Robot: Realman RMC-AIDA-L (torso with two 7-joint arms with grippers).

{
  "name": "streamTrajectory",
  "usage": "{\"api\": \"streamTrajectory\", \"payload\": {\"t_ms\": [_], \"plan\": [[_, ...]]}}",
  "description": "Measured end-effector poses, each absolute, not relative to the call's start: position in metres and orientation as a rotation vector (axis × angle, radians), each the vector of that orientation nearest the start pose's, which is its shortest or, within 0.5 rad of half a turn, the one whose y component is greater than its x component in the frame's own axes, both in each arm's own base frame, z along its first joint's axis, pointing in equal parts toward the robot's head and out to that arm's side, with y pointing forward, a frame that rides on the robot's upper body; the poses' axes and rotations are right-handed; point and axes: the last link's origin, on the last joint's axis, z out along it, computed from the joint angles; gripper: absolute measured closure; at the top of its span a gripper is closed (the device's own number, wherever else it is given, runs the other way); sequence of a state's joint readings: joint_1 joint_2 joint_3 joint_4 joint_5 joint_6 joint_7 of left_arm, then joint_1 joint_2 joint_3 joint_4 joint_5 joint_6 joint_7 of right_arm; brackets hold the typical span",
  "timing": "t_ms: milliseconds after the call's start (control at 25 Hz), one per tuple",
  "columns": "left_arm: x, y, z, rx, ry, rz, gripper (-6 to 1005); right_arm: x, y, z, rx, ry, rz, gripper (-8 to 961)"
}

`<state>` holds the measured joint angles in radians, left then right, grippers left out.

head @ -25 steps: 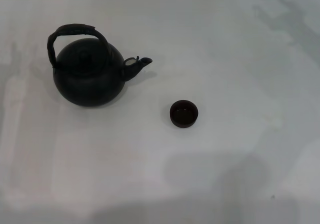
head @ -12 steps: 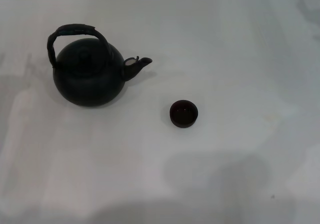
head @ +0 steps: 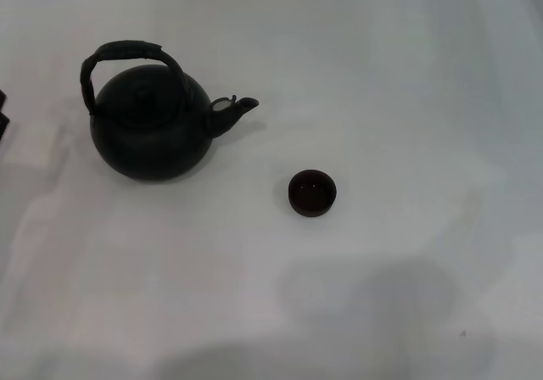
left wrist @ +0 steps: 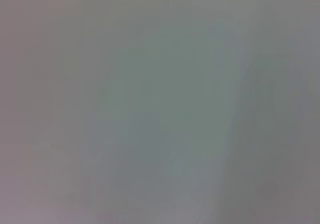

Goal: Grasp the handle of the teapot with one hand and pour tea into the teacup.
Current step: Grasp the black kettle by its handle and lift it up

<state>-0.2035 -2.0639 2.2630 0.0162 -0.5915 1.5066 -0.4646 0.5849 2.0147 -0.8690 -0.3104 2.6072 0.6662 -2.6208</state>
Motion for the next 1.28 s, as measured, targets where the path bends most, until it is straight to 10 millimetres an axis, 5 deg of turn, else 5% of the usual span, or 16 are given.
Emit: {"api": "streamTrajectory", "payload": {"t_ms": [360,1280], "plan": [[-0.352,0.24,-0.019,-1.896,-0.593,-0.865,318,0.345,0.424,0.074,-1.456,0.767,0.57,93],[-0.34,0.275,-0.033,-1.934,-0.602,-0.811,322,0.35,0.418,0.071,-1.451,0.786,0.572,92]]}}
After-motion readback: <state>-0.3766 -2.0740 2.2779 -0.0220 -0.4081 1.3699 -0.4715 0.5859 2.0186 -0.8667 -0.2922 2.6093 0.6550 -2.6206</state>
